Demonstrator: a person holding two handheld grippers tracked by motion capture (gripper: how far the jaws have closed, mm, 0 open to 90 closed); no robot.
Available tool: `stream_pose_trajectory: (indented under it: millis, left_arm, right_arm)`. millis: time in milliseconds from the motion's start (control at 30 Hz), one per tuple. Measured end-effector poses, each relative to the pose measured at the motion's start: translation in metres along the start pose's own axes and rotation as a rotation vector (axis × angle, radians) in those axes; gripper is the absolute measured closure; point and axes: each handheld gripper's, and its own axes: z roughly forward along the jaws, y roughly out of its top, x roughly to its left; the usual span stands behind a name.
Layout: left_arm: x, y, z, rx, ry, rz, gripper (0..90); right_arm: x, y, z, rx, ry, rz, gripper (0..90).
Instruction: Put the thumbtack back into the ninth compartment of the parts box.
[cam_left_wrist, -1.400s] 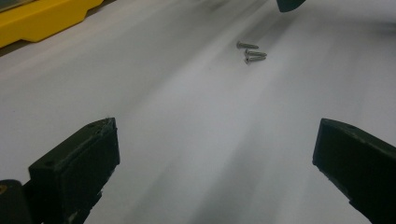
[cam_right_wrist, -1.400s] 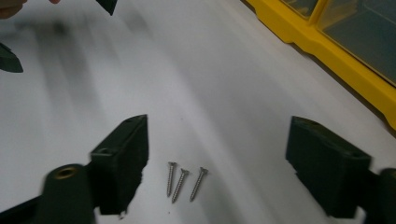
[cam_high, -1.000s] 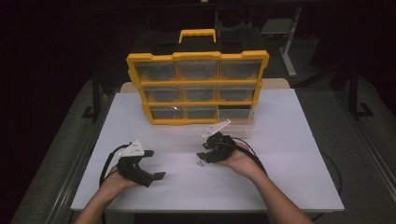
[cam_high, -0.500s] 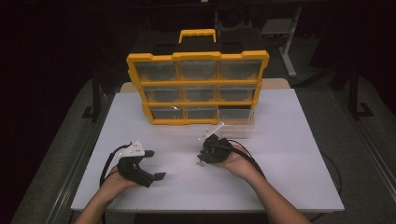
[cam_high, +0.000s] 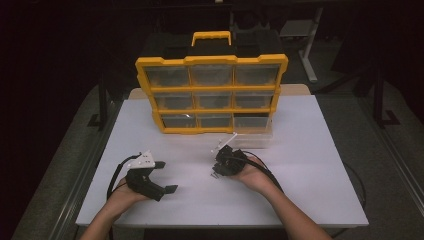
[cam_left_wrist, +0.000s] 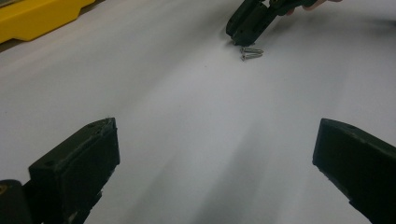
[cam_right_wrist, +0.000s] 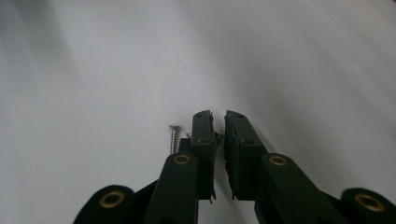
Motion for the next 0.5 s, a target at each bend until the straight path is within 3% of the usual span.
stream_pose_trajectory:
  millis: [500]
  left_arm:
    - [-0.0003, -0.0002, 0.0012, 0.008, 0.003, 0.002, 0.5]
  right_arm:
    - [0.0004, -0.0010, 0.0012, 0.003, -0.014, -0.015, 86.9]
